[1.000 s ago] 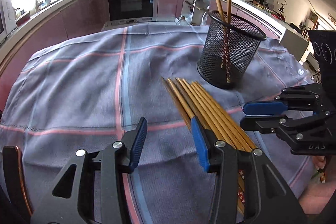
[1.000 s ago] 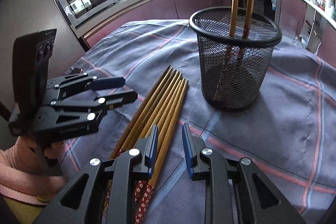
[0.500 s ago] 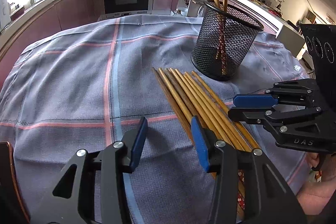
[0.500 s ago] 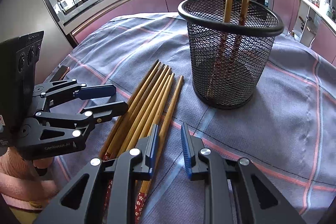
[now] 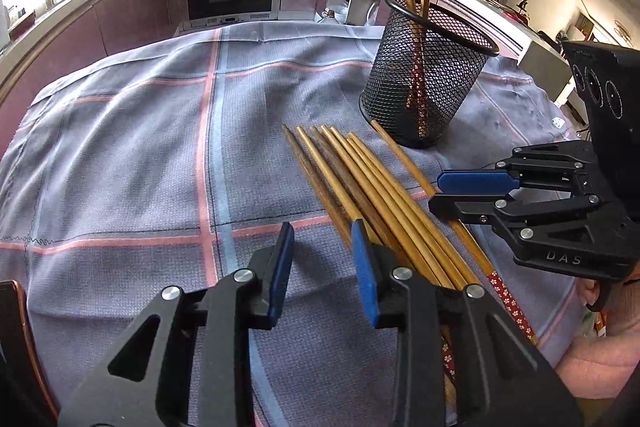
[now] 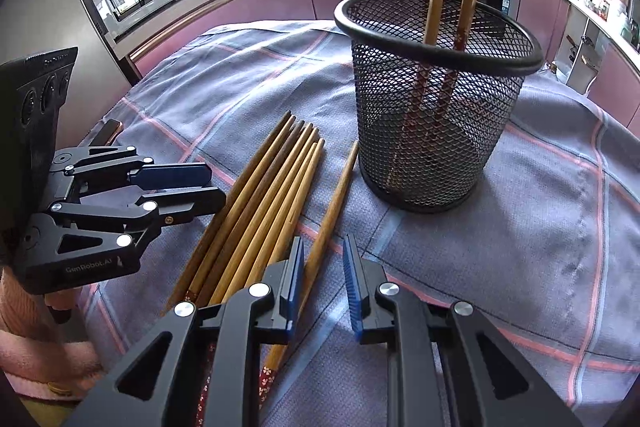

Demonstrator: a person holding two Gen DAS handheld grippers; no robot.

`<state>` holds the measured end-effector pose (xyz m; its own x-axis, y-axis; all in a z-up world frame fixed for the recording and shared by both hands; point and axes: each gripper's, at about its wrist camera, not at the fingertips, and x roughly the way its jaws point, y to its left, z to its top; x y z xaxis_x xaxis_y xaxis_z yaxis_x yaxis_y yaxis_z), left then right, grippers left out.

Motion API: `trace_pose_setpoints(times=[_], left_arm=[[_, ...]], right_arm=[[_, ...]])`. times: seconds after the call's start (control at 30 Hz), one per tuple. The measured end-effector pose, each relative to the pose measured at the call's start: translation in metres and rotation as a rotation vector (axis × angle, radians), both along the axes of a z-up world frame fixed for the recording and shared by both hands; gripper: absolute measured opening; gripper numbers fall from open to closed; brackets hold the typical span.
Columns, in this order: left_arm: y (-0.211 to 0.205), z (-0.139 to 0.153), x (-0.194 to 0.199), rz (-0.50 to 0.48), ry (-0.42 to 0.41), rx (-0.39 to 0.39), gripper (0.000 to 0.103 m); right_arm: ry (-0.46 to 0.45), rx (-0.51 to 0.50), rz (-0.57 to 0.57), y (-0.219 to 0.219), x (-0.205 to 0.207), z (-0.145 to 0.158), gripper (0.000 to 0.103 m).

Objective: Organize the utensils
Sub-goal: 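Close the left tool on a chopstick while the right tool grasps another chopstick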

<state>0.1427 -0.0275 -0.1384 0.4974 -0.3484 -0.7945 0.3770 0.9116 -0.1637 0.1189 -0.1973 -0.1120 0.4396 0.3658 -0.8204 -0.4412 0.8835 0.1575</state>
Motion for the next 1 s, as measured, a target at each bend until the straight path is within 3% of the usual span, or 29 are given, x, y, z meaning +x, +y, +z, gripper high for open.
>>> trace_pose_setpoints(times=[0.27,0.6,0.8,1.0], left_arm=[[-0.009,-0.001,0.010,-0.005,0.006,0.020,0.037],[-0.008,-0.001,0.014,-0.030,0.027,0.005,0.022],[-0.002,-0.003,0.013,-0.039,0.042,-0.009,0.021],[-0.010,-0.005,0.022,-0.035,0.043,0.026,0.022]], right_arm=[[-0.005,-0.006,-0.003,0.004,0.007,0.001,0.019],[0.004,0.009,-0.002,0.001,0.010,0.001,0.017],[0.009,0.020,-0.001,-0.004,0.009,0.001,0.016],[0.007,0.014,0.000,-0.001,0.011,0.002,0.016]])
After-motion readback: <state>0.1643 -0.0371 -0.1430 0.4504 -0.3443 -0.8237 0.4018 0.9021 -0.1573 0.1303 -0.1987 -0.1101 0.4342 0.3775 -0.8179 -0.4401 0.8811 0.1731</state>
